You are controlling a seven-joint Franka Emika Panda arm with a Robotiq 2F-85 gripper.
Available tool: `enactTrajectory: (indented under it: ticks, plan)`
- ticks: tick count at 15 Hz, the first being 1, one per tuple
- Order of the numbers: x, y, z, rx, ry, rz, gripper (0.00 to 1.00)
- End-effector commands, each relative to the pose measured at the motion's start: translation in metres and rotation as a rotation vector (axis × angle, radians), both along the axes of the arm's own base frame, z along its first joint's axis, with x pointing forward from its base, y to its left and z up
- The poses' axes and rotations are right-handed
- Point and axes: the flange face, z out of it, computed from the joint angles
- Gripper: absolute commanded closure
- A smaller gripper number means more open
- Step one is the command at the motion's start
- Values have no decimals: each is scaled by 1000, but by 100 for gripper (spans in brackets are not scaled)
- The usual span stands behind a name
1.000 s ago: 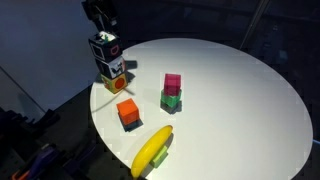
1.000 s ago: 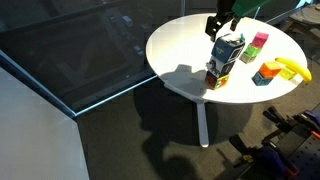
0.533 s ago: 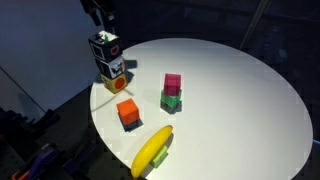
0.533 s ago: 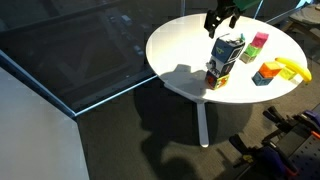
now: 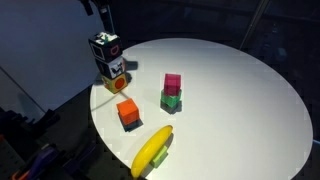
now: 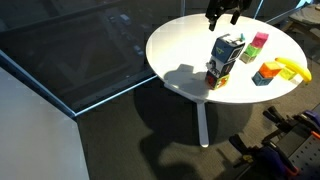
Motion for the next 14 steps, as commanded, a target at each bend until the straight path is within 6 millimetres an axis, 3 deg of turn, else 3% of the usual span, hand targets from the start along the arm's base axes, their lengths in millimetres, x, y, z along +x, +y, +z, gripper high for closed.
enactTrajectory:
  ticks: [1,14]
  plan:
    - [-24,-10,16,42,29,6,0]
    - [-95,-27,35,-11,136,72,0]
